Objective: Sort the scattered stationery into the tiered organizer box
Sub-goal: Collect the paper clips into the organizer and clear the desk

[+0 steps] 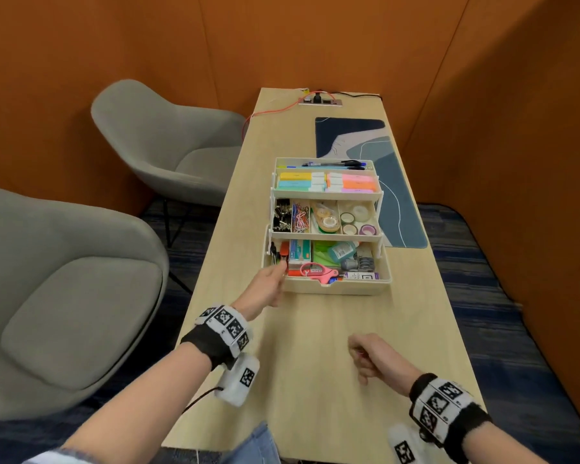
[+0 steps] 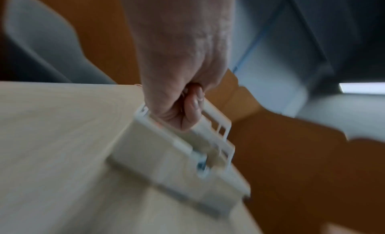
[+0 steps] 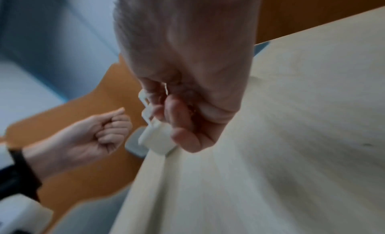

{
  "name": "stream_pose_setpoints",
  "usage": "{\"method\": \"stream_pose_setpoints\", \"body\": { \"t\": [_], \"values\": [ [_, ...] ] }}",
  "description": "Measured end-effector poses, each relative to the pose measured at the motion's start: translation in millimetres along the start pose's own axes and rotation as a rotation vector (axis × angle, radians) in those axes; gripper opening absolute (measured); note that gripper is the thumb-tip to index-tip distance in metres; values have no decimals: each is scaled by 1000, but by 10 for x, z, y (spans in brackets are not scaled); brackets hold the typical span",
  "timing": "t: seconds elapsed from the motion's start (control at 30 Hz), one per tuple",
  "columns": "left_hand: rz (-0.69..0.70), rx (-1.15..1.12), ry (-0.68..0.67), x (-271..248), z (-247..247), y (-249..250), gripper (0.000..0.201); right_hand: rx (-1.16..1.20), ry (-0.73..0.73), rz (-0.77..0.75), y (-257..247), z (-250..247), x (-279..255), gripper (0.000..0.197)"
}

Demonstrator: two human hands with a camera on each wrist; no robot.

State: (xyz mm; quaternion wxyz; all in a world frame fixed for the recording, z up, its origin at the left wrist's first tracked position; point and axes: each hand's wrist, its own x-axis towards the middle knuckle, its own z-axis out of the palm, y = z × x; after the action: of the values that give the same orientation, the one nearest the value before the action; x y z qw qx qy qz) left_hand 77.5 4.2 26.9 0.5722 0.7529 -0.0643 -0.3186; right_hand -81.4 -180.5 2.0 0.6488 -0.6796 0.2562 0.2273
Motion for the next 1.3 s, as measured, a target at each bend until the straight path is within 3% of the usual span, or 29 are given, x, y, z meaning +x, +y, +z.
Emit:
{"method": "stream_pose_setpoints", "body": {
  "t": [0.2, 0.33, 0.4, 0.47, 0.53, 0.63, 0.77, 0.9, 1.0, 1.17, 1.3],
  "values": [
    [-97, -192, 87, 613, 11, 647, 37, 398, -21, -101, -278, -135, -91, 25],
    [-189, -111, 191, 899, 28, 892, 40, 399, -22, 7, -278, -119, -132, 29],
    [-215, -87, 203, 1025, -18, 920, 50, 357, -1, 62, -250, -123, -147, 36],
    [-219, -128, 182, 1107, -38, 947, 44, 271, 33, 98, -238, -138, -168, 35],
    [-215, -184, 186, 1096, -36, 1021, 31, 203, 41, 118, -249, -158, -178, 32],
    [-212, -184, 220, 1102, -80, 1079, 25, 171, 38, 139, -333, -186, -129, 29],
    [-223, -232, 143, 1104, -163, 1120, 20, 187, 45, 83, -617, -219, 92, 24],
    [-248, -223, 101, 1098, -234, 1107, 48, 184, 59, -26, -1117, -195, 437, 24],
    [-240, -270, 48, 1003, -295, 1100, 56, 234, 121, -68, -1534, -114, 707, 22],
    [-141, -341, 110, 798, -484, 1027, 41, 272, 177, -81, -2073, 104, 1089, 20],
    [-75, -375, 211, 662, -665, 798, 32, 219, 219, -144, -2275, 246, 1218, 37]
  ]
}}
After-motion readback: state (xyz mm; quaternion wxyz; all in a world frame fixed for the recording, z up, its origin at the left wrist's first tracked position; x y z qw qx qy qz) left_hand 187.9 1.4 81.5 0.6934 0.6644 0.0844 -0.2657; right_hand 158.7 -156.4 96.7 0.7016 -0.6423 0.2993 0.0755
